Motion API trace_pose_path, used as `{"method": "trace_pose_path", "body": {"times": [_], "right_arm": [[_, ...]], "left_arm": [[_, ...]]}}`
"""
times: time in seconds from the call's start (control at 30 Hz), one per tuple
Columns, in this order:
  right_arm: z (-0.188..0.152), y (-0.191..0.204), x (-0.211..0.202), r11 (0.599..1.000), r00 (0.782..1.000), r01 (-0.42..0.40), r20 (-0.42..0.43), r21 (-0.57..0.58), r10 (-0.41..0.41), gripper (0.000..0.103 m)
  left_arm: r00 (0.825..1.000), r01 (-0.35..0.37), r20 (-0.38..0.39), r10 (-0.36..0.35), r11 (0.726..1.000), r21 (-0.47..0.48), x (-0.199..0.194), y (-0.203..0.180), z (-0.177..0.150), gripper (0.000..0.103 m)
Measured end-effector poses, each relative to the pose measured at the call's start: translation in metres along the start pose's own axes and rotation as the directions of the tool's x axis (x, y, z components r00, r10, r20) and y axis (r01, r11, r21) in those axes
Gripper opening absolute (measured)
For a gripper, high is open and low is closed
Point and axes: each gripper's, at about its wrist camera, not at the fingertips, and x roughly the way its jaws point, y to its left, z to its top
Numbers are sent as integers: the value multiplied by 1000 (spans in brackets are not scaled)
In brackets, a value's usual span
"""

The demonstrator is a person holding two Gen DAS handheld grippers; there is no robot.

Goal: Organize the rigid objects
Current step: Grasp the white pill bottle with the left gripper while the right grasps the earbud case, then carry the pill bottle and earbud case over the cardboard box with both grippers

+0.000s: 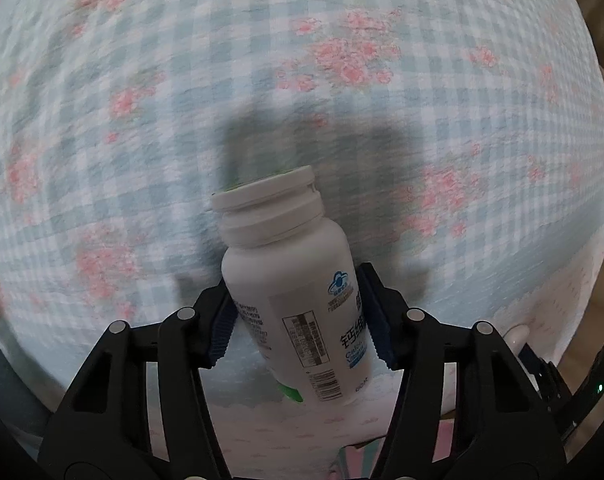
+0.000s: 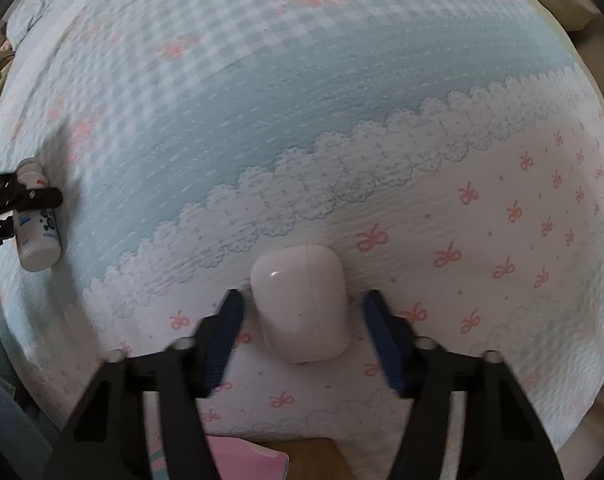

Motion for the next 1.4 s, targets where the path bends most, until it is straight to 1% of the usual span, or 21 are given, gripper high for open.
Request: {"method": "trace_pose_path", "body": {"times": [0.03,0.13,0.3,0.4,0.57,0.73,0.83,0.93,0.97,1.0,1.03,1.07,1.13,1.2,1.23,1.27,1.3,1.33,1.37,1.4], "right_arm": [[2,-2,1,1000,1000,-1,-2,1,1,43],[3,0,1,1000,1000,21,-5,-6,-21,43],[-1,15,-2,1000,1000,22,5,14,-22,43],[-9,28,-10,999,1000,5,29,50,-6,43],[-14,31,-31,989,996,-53,83,137,42,43],[-26,41,-56,978,988,-85,142,190,58,43],[-40,46,-79,971,981,-96,187,219,55,43],[-55,40,-105,955,969,-125,240,267,60,43],[-60,39,-113,948,964,-137,259,287,61,43],[-70,39,-124,938,957,-153,283,312,62,43],[-79,40,-136,926,950,-168,305,337,62,43],[-86,37,-147,919,946,-179,318,353,62,43],[-106,38,-167,895,935,-203,351,398,55,43],[-128,34,-191,869,924,-219,380,444,39,43],[-138,35,-200,857,919,-225,392,464,30,43],[-149,36,-210,844,913,-234,407,483,20,43],[-164,38,-221,829,906,-241,424,505,6,43],[-176,40,-227,819,901,-242,434,521,-10,43],[-188,42,-235,808,898,-239,440,538,-28,43],[-202,42,-242,795,894,-236,445,560,-48,43]], "left_arm": [[1000,12,1,-12,1000,0,-1,2,-1,52],[999,33,2,-33,999,11,-4,15,3,52],[998,52,19,-53,998,37,-15,30,0,51],[997,69,34,-71,995,66,-25,31,-2,50],[993,95,62,-104,986,134,-43,32,-6,50],[982,135,98,-161,964,231,-76,33,-14,50],[973,139,130,-191,934,330,-102,18,-21,50],[961,141,154,-231,883,448,-135,5,-37,50],[954,141,162,-252,855,500,-149,0,-45,50],[950,141,166,-264,837,530,-157,-6,-52,50],[944,143,166,-286,805,576,-170,-11,-62,50],[940,147,161,-301,782,605,-181,-20,-69,50],[932,160,140,-335,726,669,-203,-32,-87,50],[925,170,115,-363,663,729,-221,-47,-106,50],[921,172,102,-375,630,757,-229,-53,-117,50],[919,173,93,-382,605,777,-234,-59,-126,50],[917,173,81,-391,572,802,-241,-65,-138,50],[915,173,71,-397,544,821,-246,-70,-148,50],[913,176,53,-404,509,843,-252,-76,-161,50],[912,182,39,-409,487,855,-253,-77,-168,49]]}}
